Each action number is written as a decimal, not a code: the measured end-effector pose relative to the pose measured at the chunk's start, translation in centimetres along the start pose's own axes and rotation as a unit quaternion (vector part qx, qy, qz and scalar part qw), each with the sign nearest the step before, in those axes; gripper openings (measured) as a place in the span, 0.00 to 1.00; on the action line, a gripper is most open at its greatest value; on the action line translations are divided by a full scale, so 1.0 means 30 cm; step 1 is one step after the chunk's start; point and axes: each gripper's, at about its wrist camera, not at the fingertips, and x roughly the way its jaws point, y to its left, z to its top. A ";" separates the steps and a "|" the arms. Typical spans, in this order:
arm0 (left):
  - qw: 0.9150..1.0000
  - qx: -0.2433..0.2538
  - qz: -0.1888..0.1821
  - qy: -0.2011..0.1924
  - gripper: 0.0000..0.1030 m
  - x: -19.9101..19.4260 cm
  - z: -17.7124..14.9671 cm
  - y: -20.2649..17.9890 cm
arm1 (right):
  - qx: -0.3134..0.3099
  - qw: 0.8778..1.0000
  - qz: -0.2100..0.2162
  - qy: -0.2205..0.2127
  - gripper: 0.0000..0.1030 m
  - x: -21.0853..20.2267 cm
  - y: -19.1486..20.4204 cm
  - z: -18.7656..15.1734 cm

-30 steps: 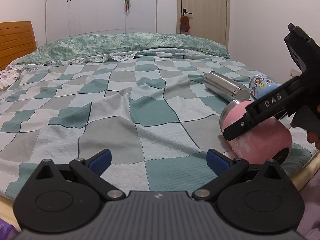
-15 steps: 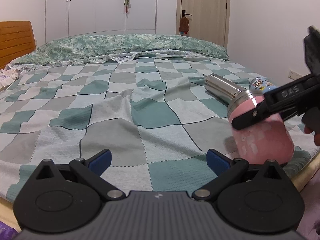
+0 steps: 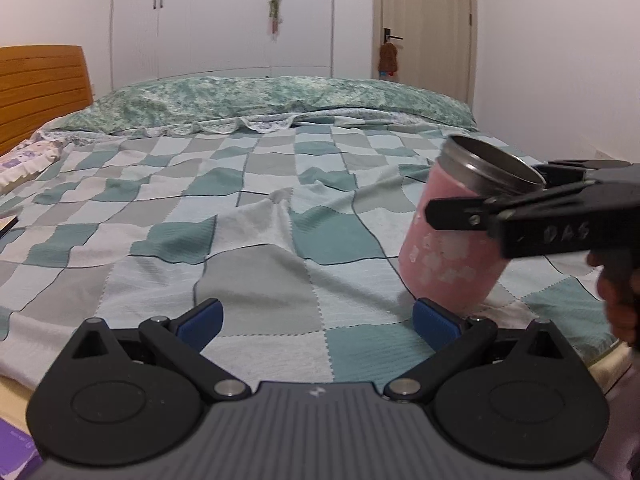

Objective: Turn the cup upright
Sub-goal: 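Lower the upright pink cup onto the blanket with the right gripper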

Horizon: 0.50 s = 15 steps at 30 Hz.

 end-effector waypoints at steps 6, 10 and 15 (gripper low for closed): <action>1.000 -0.010 0.014 0.001 1.00 -0.011 -0.016 0.024 | -0.079 0.996 -0.018 -0.034 0.82 0.049 0.096 -0.092; 1.000 -0.014 0.019 0.003 1.00 -0.017 -0.027 0.031 | -0.088 0.994 -0.022 -0.055 0.82 0.015 0.109 -0.123; 0.999 -0.021 0.026 0.001 1.00 -0.036 -0.038 0.030 | -0.079 0.995 -0.019 -0.055 0.82 0.005 0.100 -0.129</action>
